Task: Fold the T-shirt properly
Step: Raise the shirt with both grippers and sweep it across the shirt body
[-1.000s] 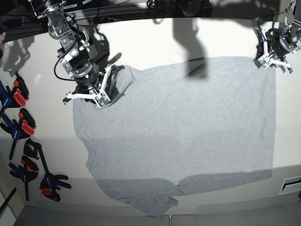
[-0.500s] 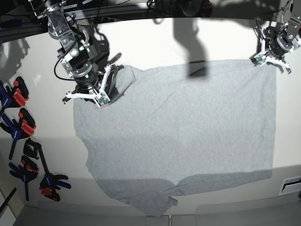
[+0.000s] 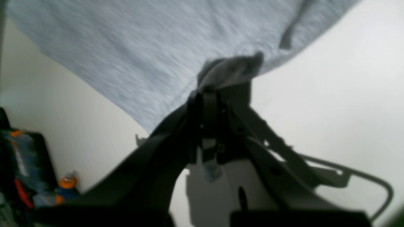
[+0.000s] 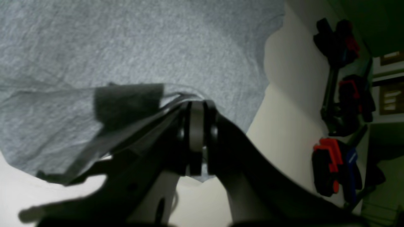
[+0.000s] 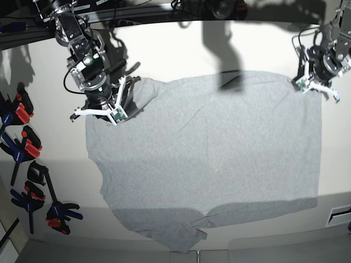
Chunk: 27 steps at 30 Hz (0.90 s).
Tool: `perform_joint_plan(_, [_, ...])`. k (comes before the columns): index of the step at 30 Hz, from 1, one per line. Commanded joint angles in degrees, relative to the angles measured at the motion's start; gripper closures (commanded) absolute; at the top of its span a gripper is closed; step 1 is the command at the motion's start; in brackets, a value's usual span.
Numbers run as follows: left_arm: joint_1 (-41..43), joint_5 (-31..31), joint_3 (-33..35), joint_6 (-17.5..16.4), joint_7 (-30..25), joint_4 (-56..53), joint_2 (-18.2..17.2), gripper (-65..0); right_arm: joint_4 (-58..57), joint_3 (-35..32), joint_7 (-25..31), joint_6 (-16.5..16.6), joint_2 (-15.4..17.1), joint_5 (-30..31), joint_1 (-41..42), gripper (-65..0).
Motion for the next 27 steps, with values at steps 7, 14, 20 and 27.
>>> perform_joint_plan(7, [-5.05,-0.28,-0.61,0.85,-4.63,0.83,-1.16,0.0,0.83,0.52,-1.66,-0.42,0.66,0.68,6.01,0.0])
perform_joint_plan(14, [-7.72,-2.43,-0.61,0.85,-6.08,0.61,-1.14,0.0,-1.81,0.52,-0.35,-0.48,0.59,4.72,10.82,0.0])
perform_joint_plan(20, [-9.33,-4.37,-0.61,0.87,-6.03,0.57,-0.52,0.0,-9.42,0.52,0.48,-0.46,-1.84,4.94,15.93,0.0])
perform_joint_plan(27, [-13.44,-7.85,-0.61,0.87,-6.25,-3.1,4.79,0.0,-17.0,0.52,0.87,-0.35,-8.37,10.03,23.19,0.0])
